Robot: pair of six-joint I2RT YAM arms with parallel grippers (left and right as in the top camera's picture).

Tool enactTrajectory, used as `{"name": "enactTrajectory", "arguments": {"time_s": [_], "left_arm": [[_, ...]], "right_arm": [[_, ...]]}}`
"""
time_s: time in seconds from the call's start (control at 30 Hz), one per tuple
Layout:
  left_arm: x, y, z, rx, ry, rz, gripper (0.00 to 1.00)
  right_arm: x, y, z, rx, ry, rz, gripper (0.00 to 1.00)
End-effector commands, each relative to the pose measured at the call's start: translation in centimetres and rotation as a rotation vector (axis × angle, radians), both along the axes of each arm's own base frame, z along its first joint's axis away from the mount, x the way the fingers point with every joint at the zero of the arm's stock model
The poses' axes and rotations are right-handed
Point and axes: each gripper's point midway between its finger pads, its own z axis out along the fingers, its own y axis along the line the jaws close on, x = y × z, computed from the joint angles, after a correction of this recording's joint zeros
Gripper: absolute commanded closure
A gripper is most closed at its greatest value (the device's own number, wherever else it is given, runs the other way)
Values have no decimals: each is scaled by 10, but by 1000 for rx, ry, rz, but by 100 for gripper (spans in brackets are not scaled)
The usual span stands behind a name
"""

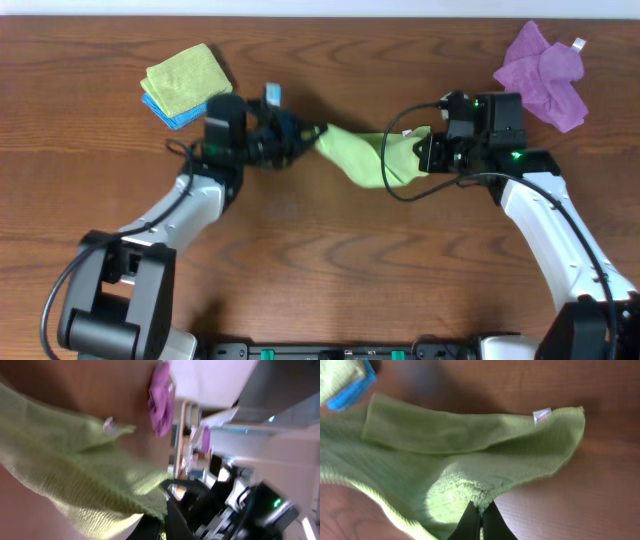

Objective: Fold the cloth
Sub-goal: 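Lift the green cloth with both grippers and carry it forward, then lower the held cloth edge and drag it back toward the table center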

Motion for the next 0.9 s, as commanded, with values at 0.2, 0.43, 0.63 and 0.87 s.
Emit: {"name": "enactTrajectory", "arguments": {"time_s": [0.2, 0.43, 0.63, 0.87], "left_arm": [[55, 39, 49, 56, -140, 183, 94], [94, 36, 69, 60, -214, 209, 94], [116, 33, 72, 70, -262, 162, 95], [121, 55, 66, 61, -228, 166, 95]], "right_arm": [[59, -9, 66, 37, -248, -121, 99], [109, -11, 89, 21, -304, -142, 99], [130, -16, 94, -4, -312, -168, 99], [128, -28, 95, -10, -289, -190, 99]]}}
